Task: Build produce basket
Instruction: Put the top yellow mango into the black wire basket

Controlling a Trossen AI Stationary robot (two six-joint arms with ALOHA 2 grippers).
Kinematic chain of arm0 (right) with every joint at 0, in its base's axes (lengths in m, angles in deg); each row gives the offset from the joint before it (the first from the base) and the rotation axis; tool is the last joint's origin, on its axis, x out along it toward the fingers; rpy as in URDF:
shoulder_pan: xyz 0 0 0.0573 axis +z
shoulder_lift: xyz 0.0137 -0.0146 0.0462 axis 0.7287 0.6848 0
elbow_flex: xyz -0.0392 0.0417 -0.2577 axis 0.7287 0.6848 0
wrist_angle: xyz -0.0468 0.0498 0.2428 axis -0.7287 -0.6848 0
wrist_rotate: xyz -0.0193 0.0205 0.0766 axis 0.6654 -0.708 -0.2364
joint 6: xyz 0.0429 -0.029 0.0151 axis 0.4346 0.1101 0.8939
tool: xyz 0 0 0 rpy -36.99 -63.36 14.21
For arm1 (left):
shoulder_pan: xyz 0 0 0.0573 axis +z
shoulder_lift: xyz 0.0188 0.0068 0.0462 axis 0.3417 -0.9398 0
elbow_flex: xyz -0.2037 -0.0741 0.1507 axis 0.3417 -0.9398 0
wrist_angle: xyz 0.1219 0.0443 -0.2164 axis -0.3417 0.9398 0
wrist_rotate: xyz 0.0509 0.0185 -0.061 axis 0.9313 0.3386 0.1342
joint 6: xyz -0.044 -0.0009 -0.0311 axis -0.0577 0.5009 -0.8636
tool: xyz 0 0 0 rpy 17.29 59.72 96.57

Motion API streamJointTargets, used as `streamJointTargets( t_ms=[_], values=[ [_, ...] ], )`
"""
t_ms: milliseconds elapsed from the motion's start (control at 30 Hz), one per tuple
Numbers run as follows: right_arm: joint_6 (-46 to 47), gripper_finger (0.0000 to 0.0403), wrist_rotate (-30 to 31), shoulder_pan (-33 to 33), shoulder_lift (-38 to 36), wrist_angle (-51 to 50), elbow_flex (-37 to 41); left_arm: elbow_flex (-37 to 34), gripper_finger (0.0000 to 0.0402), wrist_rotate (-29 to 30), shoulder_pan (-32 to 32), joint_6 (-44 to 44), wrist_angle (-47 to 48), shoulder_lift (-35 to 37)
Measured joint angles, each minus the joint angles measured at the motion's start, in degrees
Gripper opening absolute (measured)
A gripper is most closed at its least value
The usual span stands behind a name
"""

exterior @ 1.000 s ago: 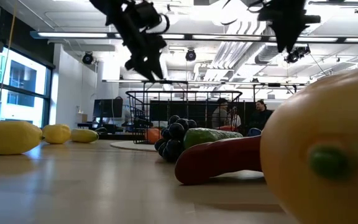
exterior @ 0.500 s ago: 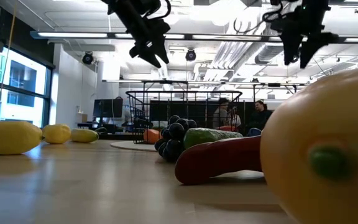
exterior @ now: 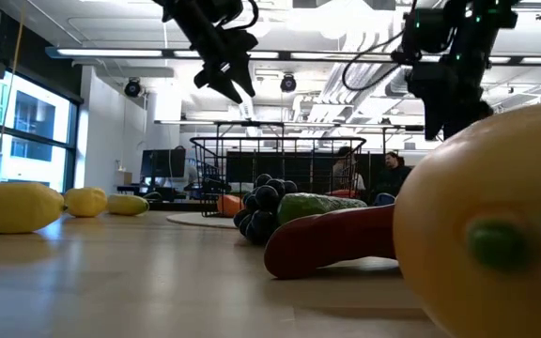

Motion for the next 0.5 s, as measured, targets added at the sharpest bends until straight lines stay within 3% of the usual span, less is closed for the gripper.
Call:
streamJointTargets(
  t_ms=[200, 500],
  values=[
    [-1.6, 0.0307, 0.5, 0.0, 2.3, 5.6, 3.5, 0.0, 0.0232, 0.0, 0.0, -0.4, 0.0, 0.0],
    [-4.6, 0.0307, 1.4, 0.0, 10.7, 6.2, 3.6, 0.0, 0.0232, 0.0, 0.0, -0.4, 0.0, 0.0]
  ],
)
